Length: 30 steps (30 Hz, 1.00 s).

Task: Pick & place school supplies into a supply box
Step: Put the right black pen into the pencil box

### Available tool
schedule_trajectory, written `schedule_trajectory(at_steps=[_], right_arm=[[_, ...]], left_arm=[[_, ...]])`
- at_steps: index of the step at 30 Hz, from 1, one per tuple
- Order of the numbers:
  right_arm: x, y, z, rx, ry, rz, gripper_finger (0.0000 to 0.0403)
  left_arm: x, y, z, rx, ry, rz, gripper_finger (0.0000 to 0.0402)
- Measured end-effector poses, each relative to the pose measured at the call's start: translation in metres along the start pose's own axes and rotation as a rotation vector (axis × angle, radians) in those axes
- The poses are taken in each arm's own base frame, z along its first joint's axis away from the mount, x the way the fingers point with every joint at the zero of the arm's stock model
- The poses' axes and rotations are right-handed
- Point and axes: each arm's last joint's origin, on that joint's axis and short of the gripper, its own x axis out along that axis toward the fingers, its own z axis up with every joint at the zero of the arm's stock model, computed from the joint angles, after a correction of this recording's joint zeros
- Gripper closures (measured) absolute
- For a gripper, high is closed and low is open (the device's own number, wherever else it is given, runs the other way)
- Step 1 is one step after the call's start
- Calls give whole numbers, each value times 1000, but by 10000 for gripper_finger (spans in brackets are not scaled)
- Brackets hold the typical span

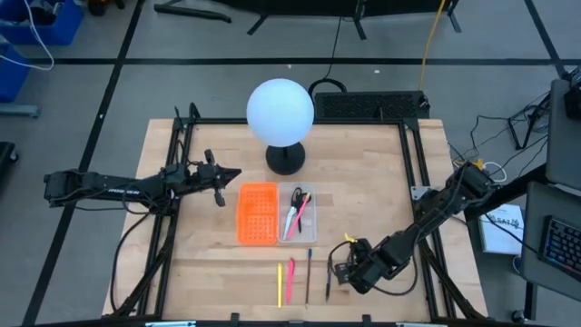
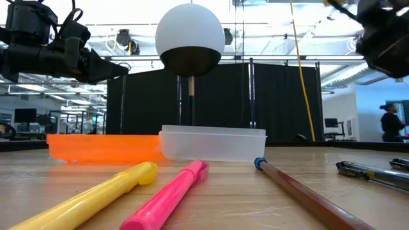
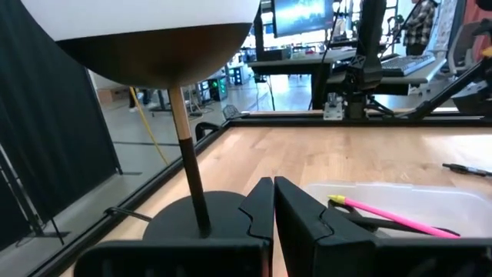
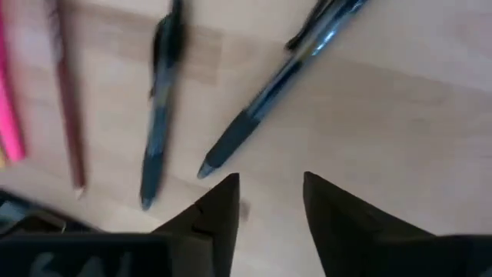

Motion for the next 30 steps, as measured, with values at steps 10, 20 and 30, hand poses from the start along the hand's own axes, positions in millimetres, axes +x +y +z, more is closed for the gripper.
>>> schedule_trajectory(at_steps=[10,20,30], right_arm=[[18,-5,33,139,-18,11,214],[31,-29,56,118,75,-144,235],[38,-46,65,-145,116,-205,296]], left_arm=[[0,0,0,26,-1,0,380],[0,0,0,29,2,1,380],[0,0,-1,28,8,0,380]])
